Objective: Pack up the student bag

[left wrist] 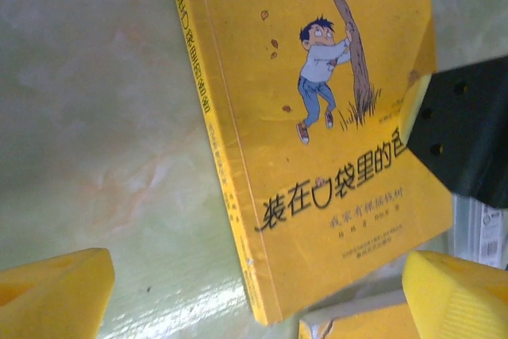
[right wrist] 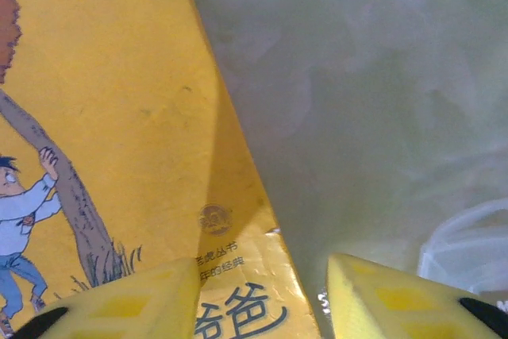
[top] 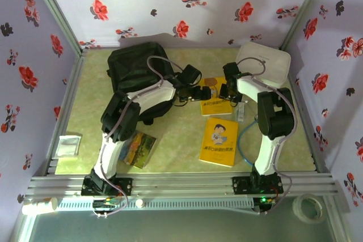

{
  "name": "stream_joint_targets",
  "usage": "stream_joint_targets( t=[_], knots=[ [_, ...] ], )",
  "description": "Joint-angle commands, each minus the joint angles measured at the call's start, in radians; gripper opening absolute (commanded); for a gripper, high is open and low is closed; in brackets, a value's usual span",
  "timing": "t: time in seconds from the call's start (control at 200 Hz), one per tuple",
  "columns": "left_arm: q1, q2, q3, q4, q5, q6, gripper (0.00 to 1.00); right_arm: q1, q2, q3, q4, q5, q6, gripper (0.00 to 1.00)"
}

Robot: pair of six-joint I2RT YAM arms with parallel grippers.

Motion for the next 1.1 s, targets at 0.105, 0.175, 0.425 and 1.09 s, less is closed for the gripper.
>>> stream_joint_targets(
  t=[0.105, 0.175, 0.425, 1.09],
  knots=[
    [-0.009, 0.085, 0.076, -0.049, 0.013, -0.062, 0.79, 0.004, 0.015, 0.008, -0.01, -0.157, -0.058, 0.33],
    [-0.005, 0.109, 0.09, -0.059, 0.013, -0.059, 0.75, 0.008, 0.011, -0.007, 0.008, -0.204, -0.068, 0.31],
    [0.011, 0.147, 0.109, -0.091, 0.019, -0.04, 0.68, 0.008, 0.011, -0.02, 0.028, -0.229, -0.07, 0.28],
    [0.026, 0.075, 0.141, 0.003, 0.256, -0.106, 0.61, 0.006, 0.04, -0.06, 0.096, -0.322, 0.022, 0.25]
  ],
)
